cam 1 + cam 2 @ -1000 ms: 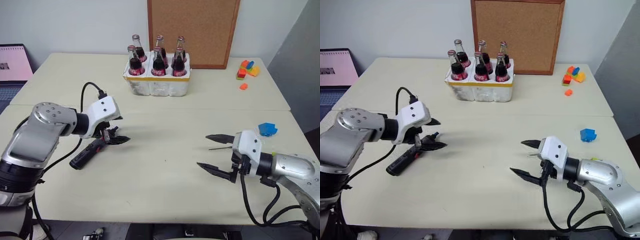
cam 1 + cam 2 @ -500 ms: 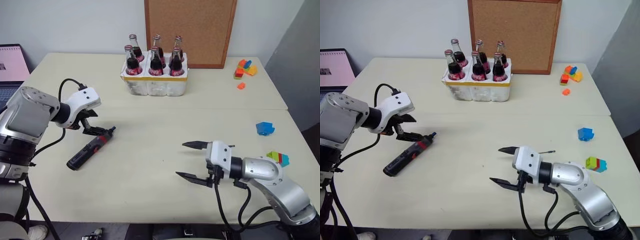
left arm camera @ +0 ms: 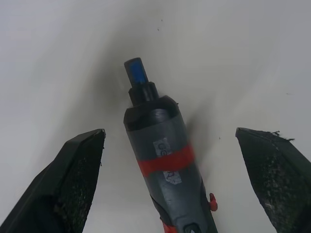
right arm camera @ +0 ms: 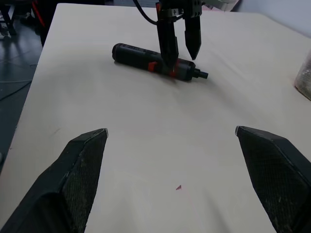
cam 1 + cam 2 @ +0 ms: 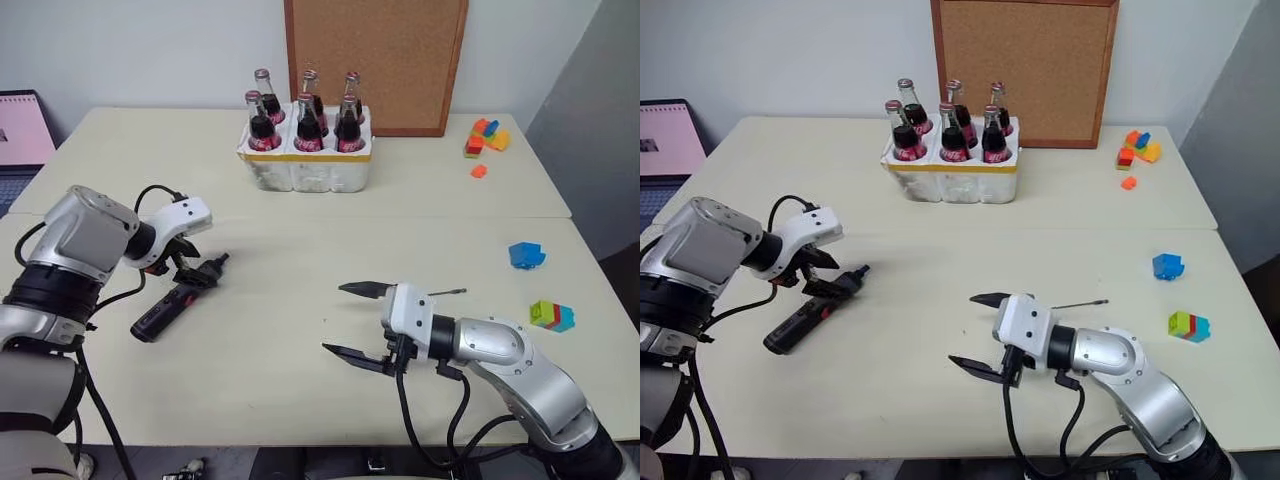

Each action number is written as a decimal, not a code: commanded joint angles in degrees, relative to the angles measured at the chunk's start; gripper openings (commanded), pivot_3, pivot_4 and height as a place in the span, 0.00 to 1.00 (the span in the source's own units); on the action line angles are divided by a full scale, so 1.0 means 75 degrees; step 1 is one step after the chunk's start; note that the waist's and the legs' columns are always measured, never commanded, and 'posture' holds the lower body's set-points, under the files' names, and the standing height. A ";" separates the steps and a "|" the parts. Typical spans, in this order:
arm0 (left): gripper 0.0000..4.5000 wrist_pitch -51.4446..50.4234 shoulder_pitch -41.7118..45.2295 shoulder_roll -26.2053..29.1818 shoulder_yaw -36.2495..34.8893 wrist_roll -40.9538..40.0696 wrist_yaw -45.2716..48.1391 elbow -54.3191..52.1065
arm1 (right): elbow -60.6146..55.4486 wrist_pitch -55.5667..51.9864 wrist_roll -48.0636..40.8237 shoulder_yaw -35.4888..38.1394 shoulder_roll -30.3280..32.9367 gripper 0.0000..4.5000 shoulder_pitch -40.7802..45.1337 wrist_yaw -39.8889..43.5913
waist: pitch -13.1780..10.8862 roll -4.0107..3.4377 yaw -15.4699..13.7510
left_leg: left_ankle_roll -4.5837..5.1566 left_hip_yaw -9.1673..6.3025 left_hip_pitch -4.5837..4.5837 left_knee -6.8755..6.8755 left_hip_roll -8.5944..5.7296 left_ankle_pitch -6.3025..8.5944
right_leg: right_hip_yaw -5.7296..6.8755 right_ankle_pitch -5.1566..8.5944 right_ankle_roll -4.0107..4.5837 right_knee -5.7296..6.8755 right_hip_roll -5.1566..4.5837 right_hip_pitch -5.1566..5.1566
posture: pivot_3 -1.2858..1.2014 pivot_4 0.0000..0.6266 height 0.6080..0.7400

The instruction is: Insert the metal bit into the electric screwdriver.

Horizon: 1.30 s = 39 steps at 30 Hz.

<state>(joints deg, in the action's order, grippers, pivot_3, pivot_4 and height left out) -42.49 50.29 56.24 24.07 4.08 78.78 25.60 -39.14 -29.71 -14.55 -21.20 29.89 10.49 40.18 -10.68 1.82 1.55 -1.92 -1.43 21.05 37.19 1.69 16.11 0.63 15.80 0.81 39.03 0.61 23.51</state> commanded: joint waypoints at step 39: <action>0.37 -0.0006 0.0293 -0.1432 -0.2054 -0.0990 -0.0896 -0.0956 | -0.1340 -0.0855 -0.0885 0.1003 0.0603 1.00 -0.0412 0.0026 | 0.0000 0.0006 -0.0074 | 0.0002 -0.0011 0.0031 0.0107 -0.0003 0.0001 | 0.0015 -0.0002 -0.0003 0.0052 -0.0062 -0.0014 | 0.52 0.24 1.00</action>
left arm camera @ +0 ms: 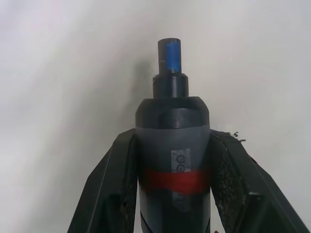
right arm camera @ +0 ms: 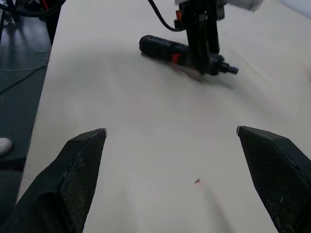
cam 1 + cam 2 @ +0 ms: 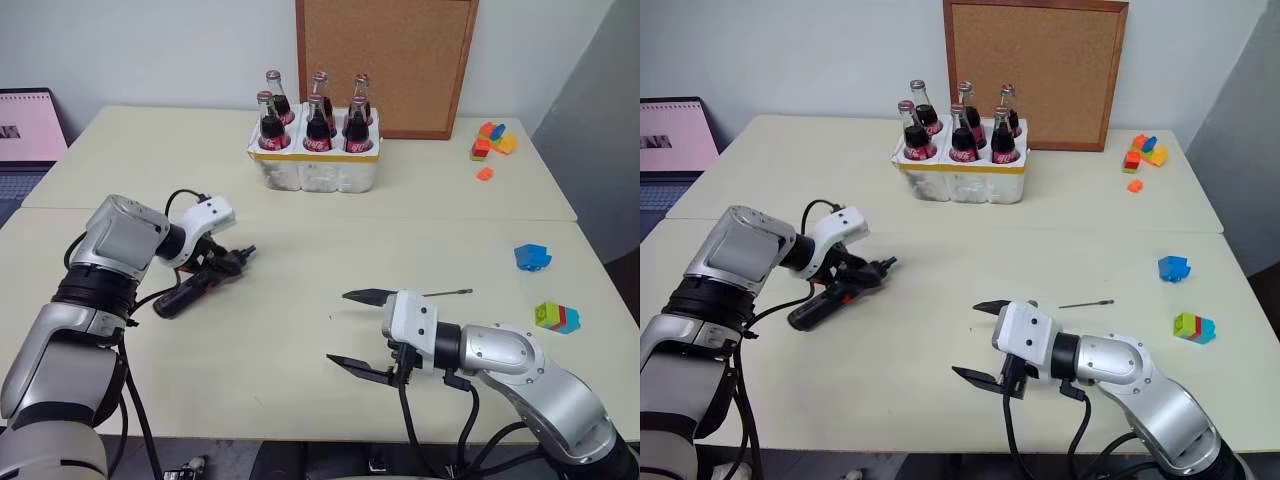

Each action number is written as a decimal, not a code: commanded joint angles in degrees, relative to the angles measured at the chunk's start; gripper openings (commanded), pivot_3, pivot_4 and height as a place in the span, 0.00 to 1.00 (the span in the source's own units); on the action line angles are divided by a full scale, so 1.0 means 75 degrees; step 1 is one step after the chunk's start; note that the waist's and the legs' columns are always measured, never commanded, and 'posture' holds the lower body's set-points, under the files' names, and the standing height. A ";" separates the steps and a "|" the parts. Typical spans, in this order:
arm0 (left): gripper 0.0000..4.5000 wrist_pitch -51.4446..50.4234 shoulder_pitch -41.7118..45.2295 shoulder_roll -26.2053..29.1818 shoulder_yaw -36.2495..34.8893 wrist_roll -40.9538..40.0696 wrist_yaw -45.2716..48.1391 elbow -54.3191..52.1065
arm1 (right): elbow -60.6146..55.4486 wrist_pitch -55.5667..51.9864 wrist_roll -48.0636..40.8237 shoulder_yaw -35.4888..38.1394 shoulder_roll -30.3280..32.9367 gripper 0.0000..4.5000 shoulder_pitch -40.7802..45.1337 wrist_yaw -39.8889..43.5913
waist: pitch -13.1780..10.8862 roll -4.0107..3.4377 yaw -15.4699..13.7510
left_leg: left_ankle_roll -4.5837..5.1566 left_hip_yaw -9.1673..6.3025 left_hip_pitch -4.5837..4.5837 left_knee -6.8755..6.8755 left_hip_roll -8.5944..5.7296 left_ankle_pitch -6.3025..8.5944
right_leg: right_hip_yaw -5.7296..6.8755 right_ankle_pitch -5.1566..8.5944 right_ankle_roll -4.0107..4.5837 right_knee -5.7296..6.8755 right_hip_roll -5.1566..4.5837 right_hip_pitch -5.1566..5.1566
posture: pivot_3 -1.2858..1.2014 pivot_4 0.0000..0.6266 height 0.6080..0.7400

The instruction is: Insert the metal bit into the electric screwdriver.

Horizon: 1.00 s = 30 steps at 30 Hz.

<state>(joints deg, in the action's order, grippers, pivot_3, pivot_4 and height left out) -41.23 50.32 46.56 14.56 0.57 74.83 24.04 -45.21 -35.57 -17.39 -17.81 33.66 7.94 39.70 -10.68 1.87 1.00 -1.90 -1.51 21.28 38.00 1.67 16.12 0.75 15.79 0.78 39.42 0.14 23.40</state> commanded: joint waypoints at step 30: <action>0.37 0.3233 -0.3598 -0.4563 -0.1912 -0.1592 -0.5607 -0.4299 | -0.0324 -0.0782 -0.2237 0.2522 0.1199 1.00 0.0553 0.0061 | 0.0001 0.0002 0.0039 | -0.0001 0.0006 -0.0032 0.0001 -0.0009 0.0000 | -0.0028 -0.0016 -0.0025 -0.0002 -0.0016 -0.0025 | 0.52 0.24 1.00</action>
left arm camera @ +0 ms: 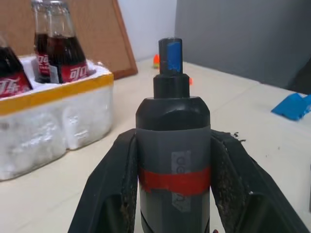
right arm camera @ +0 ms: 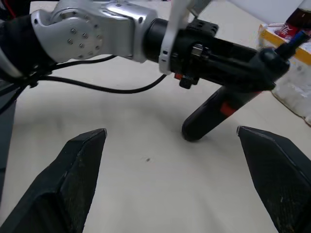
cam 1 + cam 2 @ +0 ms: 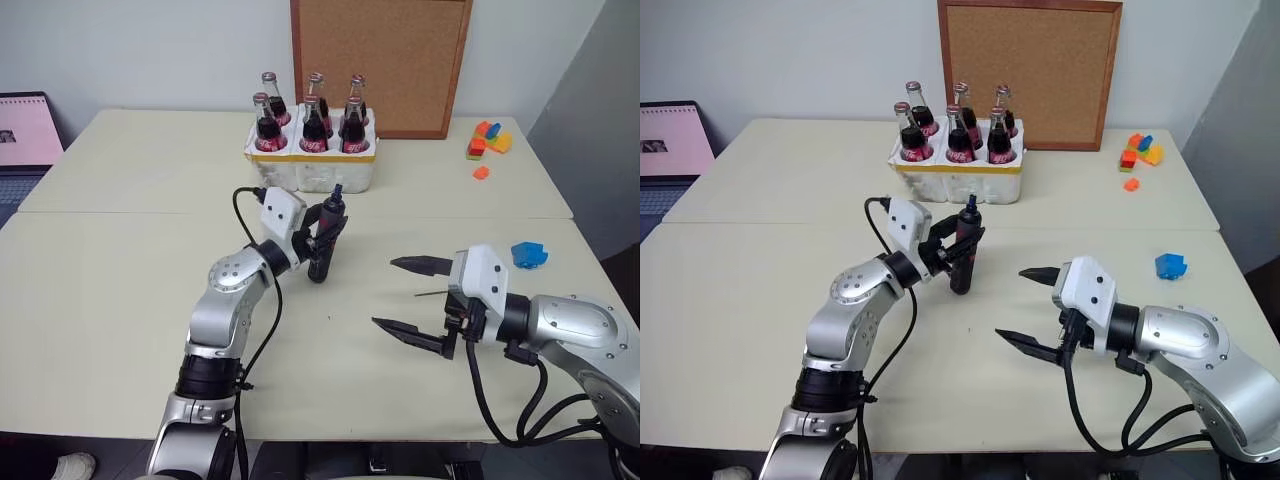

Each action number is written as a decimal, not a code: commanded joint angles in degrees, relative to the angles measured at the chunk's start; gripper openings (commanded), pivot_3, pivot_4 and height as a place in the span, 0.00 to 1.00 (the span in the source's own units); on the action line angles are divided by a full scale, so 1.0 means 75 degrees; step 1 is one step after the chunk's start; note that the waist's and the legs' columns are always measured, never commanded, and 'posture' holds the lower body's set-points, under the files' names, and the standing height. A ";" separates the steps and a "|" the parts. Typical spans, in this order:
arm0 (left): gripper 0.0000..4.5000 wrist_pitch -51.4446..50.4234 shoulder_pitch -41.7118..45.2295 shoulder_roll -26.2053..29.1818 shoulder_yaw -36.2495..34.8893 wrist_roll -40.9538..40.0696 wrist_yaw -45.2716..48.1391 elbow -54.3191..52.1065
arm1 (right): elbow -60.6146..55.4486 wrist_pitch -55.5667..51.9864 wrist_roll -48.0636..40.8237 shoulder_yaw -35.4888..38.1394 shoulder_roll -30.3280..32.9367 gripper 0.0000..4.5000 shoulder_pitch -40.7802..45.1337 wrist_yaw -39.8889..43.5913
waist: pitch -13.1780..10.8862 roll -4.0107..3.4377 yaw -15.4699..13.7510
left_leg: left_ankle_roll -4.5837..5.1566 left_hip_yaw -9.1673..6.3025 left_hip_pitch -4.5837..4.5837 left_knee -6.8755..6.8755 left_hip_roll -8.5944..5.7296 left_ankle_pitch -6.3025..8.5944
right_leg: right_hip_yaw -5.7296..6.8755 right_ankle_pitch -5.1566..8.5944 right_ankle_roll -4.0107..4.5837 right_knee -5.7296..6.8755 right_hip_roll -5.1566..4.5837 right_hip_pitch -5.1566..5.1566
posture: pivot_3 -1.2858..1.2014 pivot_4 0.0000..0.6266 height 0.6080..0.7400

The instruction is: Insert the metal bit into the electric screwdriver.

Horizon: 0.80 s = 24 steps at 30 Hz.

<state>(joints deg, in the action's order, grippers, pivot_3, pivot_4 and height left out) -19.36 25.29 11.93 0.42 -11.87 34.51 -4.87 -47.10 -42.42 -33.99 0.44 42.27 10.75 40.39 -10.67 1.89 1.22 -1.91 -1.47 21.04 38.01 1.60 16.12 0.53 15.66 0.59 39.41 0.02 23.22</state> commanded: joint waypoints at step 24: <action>0.37 0.0243 -0.1454 0.0842 -0.0104 -0.0606 -0.0575 -0.2175 | 0.0886 0.0565 0.0660 0.0096 0.1035 1.00 0.0440 0.0614 | 0.0001 -0.0002 0.0047 | 0.0000 0.0013 -0.0020 -0.0006 0.0003 -0.0001 | 0.0001 -0.0038 -0.0005 -0.0010 0.0029 -0.0008 | 0.52 0.24 1.00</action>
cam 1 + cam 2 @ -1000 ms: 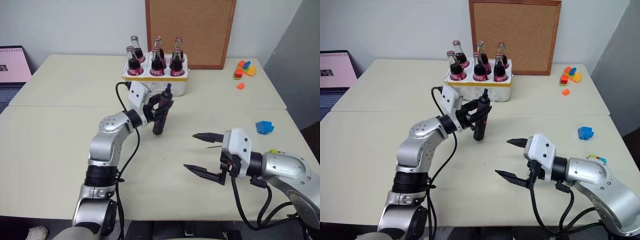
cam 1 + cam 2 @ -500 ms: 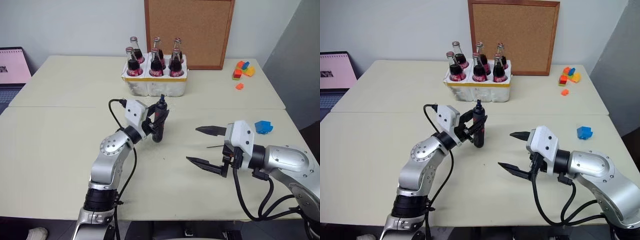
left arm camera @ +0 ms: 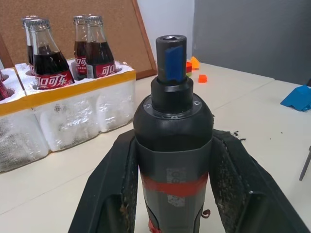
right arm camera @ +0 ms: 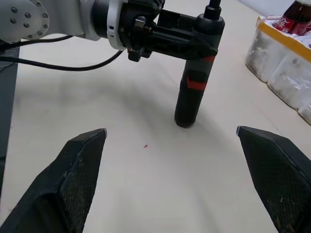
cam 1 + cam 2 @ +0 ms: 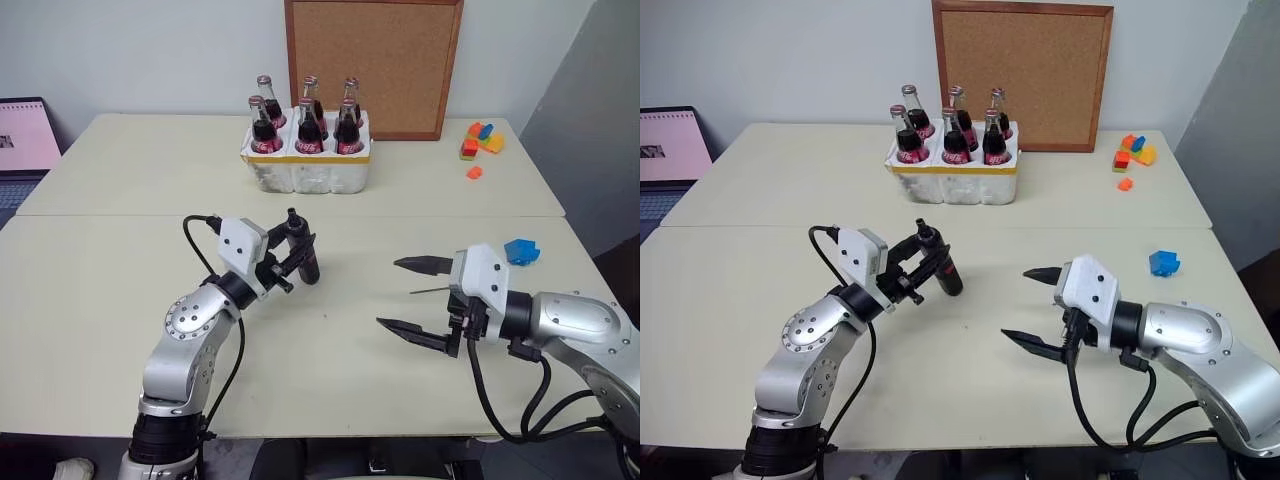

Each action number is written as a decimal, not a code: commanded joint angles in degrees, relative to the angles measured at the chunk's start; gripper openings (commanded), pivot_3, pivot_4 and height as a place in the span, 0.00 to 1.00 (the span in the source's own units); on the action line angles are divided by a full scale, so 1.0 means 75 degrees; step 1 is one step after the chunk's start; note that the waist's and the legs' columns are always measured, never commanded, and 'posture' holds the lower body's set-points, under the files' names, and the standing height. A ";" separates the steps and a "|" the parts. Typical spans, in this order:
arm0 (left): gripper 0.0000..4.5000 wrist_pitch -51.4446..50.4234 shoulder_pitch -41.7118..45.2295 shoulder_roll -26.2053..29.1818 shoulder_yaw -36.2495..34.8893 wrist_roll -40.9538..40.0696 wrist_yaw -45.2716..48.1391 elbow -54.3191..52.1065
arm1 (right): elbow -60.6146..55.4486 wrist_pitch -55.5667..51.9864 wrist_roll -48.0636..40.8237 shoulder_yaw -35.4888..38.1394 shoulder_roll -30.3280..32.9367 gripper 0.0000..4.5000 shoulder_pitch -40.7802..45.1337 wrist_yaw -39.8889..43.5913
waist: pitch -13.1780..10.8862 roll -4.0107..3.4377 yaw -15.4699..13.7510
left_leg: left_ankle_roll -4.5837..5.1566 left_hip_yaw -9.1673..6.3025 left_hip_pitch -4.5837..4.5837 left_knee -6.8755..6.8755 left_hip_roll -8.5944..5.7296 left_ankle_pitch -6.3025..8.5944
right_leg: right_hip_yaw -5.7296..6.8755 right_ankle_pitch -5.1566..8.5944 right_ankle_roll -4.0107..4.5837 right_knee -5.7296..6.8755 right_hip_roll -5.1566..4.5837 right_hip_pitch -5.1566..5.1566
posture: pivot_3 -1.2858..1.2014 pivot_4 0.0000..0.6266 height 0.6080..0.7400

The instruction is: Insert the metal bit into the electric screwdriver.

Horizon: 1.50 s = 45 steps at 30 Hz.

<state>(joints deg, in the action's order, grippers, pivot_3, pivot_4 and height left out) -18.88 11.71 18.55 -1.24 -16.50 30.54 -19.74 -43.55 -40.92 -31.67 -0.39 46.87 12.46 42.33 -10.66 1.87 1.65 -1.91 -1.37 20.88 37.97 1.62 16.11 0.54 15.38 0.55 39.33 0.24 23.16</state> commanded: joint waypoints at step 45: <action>0.37 0.0637 0.0594 -0.0650 0.1265 0.0250 -0.0127 -0.0189 | 0.9102 0.4421 0.6093 -0.4187 0.0121 0.20 0.4786 0.5489 | -0.0017 -0.0024 -0.0061 | 0.0002 -0.0006 0.0021 0.0002 0.0005 0.0000 | -0.0015 -0.0034 0.0047 -0.0052 -0.0023 -0.0001 | 0.52 0.24 1.00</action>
<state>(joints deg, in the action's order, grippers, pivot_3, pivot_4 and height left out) -15.84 15.26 13.85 8.36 -14.46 29.52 -18.14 24.50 -8.00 11.85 -31.75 47.62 49.74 83.67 -10.79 1.69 1.19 -1.90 -1.42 21.03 37.98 1.66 16.11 0.43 15.13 0.87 38.95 0.07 23.15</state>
